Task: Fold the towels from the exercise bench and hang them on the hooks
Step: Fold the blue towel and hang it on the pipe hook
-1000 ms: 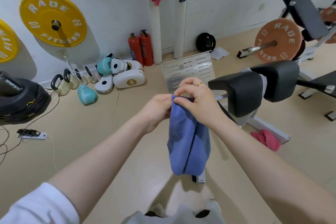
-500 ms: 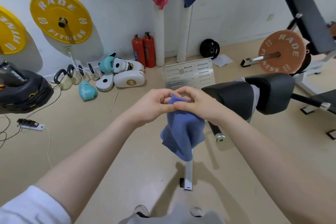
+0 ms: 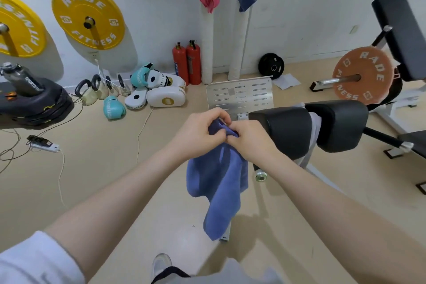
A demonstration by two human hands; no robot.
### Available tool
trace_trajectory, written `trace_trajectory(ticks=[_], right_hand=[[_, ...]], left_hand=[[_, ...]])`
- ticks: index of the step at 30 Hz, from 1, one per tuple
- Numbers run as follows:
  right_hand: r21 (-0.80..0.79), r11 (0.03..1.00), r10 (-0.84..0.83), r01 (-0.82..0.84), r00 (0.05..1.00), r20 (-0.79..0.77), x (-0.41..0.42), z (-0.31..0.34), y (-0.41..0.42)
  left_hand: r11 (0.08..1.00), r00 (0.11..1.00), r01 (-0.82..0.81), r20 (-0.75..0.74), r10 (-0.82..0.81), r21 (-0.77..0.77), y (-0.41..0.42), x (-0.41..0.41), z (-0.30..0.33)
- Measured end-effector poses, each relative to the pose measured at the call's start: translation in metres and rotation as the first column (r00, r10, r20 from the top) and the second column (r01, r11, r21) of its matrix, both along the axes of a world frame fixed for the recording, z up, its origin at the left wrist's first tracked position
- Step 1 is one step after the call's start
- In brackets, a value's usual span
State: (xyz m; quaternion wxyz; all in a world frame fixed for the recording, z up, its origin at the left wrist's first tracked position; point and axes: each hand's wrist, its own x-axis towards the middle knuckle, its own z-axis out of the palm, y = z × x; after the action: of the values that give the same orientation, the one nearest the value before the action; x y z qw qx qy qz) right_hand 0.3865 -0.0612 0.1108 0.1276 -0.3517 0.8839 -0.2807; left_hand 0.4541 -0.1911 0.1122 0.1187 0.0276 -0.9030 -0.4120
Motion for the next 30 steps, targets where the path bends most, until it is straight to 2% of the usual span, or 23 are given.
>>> trace_trajectory(ticks=[3, 7, 11, 14, 17, 19, 21, 22, 23, 25, 27, 28, 30], right_hand=[[-0.01, 1.0, 0.006, -0.006, 1.0, 0.003, -0.005, -0.003, 0.013], [0.013, 0.986, 0.168, -0.168, 0.985, 0.032, -0.014, -0.003, 0.032], [-0.093, 0.964, 0.265, -0.248, 0.895, 0.358, -0.029, -0.008, 0.057], [0.151, 0.921, 0.25, -0.359, 0.843, 0.477, -0.039, -0.024, 0.077], [0.289, 0.874, 0.218, -0.389, 0.848, 0.483, -0.045, -0.042, 0.088], [0.358, 0.864, 0.216, -0.354, 0.903, 0.371, -0.051, -0.049, 0.092], [0.496, 0.817, 0.258, -0.293, 0.956, 0.14, -0.058, -0.051, 0.097], [0.541, 0.807, 0.263, -0.235, 0.964, 0.027, -0.061, -0.052, 0.099], [0.556, 0.814, 0.246, -0.17, 0.967, -0.064, -0.064, -0.054, 0.101], [0.535, 0.844, 0.174, -0.03, 0.96, -0.221, -0.068, -0.056, 0.103], [0.485, 0.871, 0.109, 0.076, 0.933, -0.342, -0.07, -0.057, 0.099], [0.456, 0.882, 0.077, 0.118, 0.919, -0.386, -0.071, -0.057, 0.096], [0.426, 0.887, 0.028, 0.178, 0.9, -0.435, -0.074, -0.055, 0.091]], left_hand=[[0.998, 0.998, 0.013, -0.06, -0.017, -0.069, 0.01, -0.006, -0.003], [0.995, 0.989, -0.084, -0.126, 0.078, -0.044, 0.021, -0.004, -0.005], [0.94, 0.941, -0.294, -0.119, 0.316, 0.174, 0.033, -0.004, 0.002], [0.813, 0.89, -0.428, 0.028, 0.455, 0.396, 0.025, -0.01, 0.0], [0.629, 0.902, -0.411, 0.197, 0.383, 0.66, 0.018, -0.008, -0.006], [0.48, 0.89, -0.436, 0.285, 0.356, 0.761, 0.016, -0.004, -0.01], [0.412, 0.871, -0.484, 0.379, 0.313, 0.772, 0.015, 0.0, -0.013], [0.43, 0.876, -0.482, 0.401, 0.27, 0.764, 0.014, 0.002, -0.014], [0.487, 0.878, -0.477, 0.425, 0.222, 0.731, 0.015, 0.004, -0.015], [0.72, 0.853, -0.441, 0.499, 0.151, 0.536, 0.019, 0.007, -0.017], [0.924, 0.826, -0.27, 0.557, 0.079, 0.27, 0.028, 0.007, -0.017], [0.975, 0.811, -0.156, 0.584, 0.036, 0.158, 0.033, 0.006, -0.016], [0.998, 0.77, 0.053, 0.638, -0.016, -0.04, 0.036, 0.004, -0.015]])
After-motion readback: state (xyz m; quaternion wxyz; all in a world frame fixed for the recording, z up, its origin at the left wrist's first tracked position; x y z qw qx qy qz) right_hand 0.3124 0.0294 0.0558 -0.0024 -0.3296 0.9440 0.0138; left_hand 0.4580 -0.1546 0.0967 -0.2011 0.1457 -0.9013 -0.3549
